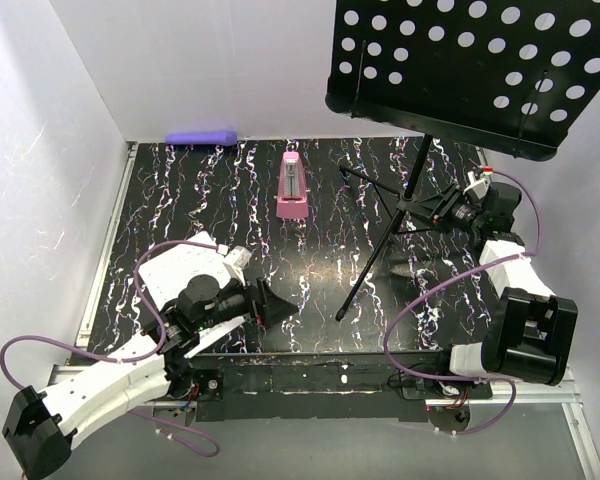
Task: Set up the instrument practice props
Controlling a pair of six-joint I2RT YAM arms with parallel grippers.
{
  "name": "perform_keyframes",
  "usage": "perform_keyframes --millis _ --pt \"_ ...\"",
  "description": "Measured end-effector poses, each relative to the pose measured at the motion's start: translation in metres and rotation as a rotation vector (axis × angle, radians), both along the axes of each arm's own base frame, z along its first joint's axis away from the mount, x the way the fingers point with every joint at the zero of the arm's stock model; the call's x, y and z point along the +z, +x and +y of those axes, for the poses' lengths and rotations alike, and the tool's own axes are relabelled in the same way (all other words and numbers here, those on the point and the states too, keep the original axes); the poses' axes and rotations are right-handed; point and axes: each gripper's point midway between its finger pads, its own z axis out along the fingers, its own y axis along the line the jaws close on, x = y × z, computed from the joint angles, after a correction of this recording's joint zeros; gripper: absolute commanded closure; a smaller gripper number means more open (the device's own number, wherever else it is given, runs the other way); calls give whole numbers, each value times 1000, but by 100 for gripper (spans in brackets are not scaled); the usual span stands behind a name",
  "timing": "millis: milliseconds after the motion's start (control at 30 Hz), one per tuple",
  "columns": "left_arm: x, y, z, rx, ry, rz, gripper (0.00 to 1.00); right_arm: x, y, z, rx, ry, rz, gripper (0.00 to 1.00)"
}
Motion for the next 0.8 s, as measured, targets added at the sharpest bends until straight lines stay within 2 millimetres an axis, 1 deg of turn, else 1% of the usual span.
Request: perform_keyframes --millis 67,100,200,300,400,500,600,733,767,800 --pt "-2 0 -1 -1 5 10 2 1 0 1 -29 89 56 99" --pt "-3 0 -1 -2 7 15 2 1 0 1 -45 124 82 90" --pt "-6 1 -2 -2 16 26 2 0 -2 2 -91 212 131 55" --pt "-6 2 -3 -2 19 32 2 1 -3 3 -126 273 144 18" --pt "-2 2 -4 -3 12 28 2 -6 -10 7 -109 291 172 14" --pt "0 3 -5 -4 9 27 2 -3 -13 9 -51 234 118 12" --pt "0 3 -5 -5 9 27 2 2 -16 7 -1 119 20 11" --pt "6 1 -3 -4 -5 10 2 17 -34 4 64 -83 -164 10" --pt "10 0 -2 -4 -14 1 2 18 -38 2 82 -143 -201 10" --pt "15 0 -2 -5 -27 -13 2 27 -44 0 98 -215 -270 10"
